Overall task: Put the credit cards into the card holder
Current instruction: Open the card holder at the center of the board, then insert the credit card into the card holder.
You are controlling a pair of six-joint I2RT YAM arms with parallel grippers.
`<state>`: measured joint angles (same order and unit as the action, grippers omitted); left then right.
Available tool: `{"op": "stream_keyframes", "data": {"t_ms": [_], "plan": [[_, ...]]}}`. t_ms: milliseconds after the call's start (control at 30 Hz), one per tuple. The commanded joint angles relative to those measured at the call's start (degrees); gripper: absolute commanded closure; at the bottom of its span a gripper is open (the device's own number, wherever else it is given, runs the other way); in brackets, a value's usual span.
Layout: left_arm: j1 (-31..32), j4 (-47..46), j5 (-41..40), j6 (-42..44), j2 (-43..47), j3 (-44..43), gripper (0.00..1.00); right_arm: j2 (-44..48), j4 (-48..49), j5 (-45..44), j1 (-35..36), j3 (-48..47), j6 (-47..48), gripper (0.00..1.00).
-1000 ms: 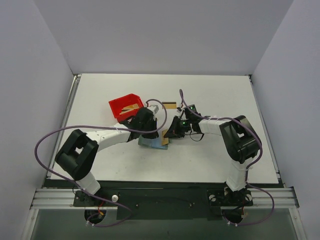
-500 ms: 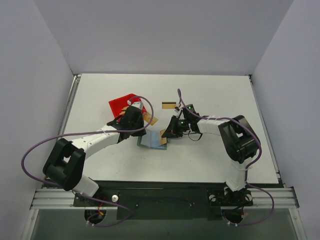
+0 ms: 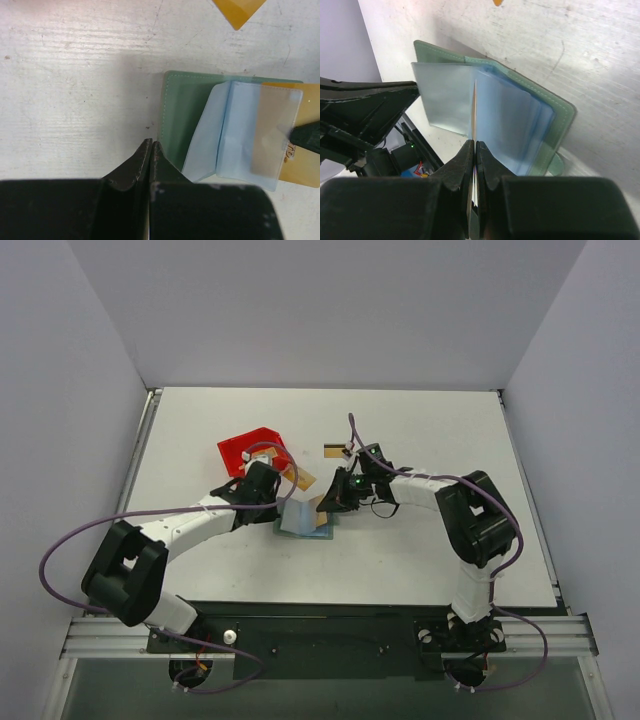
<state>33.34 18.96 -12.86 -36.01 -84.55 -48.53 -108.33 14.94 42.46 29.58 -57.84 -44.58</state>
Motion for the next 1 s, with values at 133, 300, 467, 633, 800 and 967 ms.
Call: {"op": "stream_keyframes", "data": {"t_ms": [133, 300, 467, 633, 800, 967], "plan": [[-0.56, -1.64, 1.17, -0.2, -2.62, 1.16, 1.0, 0.67, -1.32, 1.49, 2.06, -4.12, 0.02, 1.0], [-0.56, -3.67, 3.63, -0.03, -4.65, 1.34, 1.0, -0.3, -1.14, 1.31, 2.93, -5.26, -0.25, 1.0], [-0.56, -4.46, 4.77, 0.24, -5.8, 1.16, 1.0, -2.05, -1.14, 1.31, 3.9, -7.02, -0.6, 1.0], [-0.56, -5.95, 5.92, 0.5, -7.11, 1.33, 1.0, -4.25, -1.32, 0.7, 4.43, -7.9, -0.51, 1.0], [-0.56, -6.92, 6.8, 0.41, -8.35, 1.51, 1.0, -6.1, -0.79, 0.43, 4.78, -8.16, -0.6, 1.0], [-0.56, -7.01, 6.62, 0.59, -9.14, 1.69, 1.0, -7.24, -1.05, -0.62, 5.05, -8.43, -0.34, 1.0]]}}
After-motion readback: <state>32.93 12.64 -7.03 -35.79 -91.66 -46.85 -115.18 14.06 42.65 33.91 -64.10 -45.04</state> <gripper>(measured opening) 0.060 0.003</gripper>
